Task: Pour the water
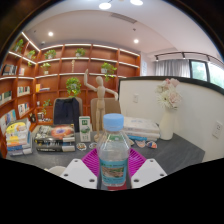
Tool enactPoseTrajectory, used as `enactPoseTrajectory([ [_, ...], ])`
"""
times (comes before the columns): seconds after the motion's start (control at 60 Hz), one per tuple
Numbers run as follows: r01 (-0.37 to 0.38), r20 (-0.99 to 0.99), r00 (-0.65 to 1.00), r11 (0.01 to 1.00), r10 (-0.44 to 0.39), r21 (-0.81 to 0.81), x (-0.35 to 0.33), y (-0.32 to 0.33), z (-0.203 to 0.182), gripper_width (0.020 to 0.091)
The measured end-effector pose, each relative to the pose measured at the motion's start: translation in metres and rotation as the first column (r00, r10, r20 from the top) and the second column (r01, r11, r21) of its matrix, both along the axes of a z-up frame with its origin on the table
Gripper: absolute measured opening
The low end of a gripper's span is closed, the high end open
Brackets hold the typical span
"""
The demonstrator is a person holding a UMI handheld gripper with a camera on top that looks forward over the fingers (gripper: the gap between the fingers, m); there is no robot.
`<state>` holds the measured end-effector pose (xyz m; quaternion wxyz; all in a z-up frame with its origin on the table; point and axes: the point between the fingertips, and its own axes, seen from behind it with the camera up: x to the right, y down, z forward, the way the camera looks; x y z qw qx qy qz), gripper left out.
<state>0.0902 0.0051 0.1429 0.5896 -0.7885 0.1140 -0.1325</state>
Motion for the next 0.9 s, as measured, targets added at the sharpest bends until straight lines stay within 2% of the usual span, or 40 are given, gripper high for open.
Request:
enactPoseTrajectory([
  [0.3, 0.022, -0.006, 1.0, 0.999, -0.022, -0.049, 0.035, 0.009, -0.066, 0.0333],
  [0.317, 0.02, -0.011, 1.0, 0.999, -0.021, -0.048, 0.036, 0.009, -0.069, 0.0354],
  [0.433, 0.029, -0.072, 0.997, 0.999, -0.027, 0.015, 0.039, 0.005, -0.064, 0.0347],
  [0.533, 0.021, -0.083, 0.996, 0.999, -0.019, 0.031, 0.038, 0.007, -0.066, 0.0385],
  [0.65, 0.016, -0.097, 0.995, 1.0, -0.014, 0.016, 0.036, 0.005, -0.069, 0.0482],
  [0.733, -0.014, -0.132, 0.991, 1.0, 0.011, -0.022, 0.028, 0.001, -0.083, 0.0706],
  [0.767, -0.02, -0.136, 0.991, 1.0, 0.017, -0.023, 0.025, -0.003, -0.084, 0.0756],
  [0.817, -0.028, -0.129, 0.991, 0.999, 0.024, -0.029, 0.021, -0.01, -0.085, 0.0797],
  [0.9, -0.027, -0.092, 0.995, 0.998, 0.022, -0.054, 0.014, -0.034, -0.083, 0.0799],
])
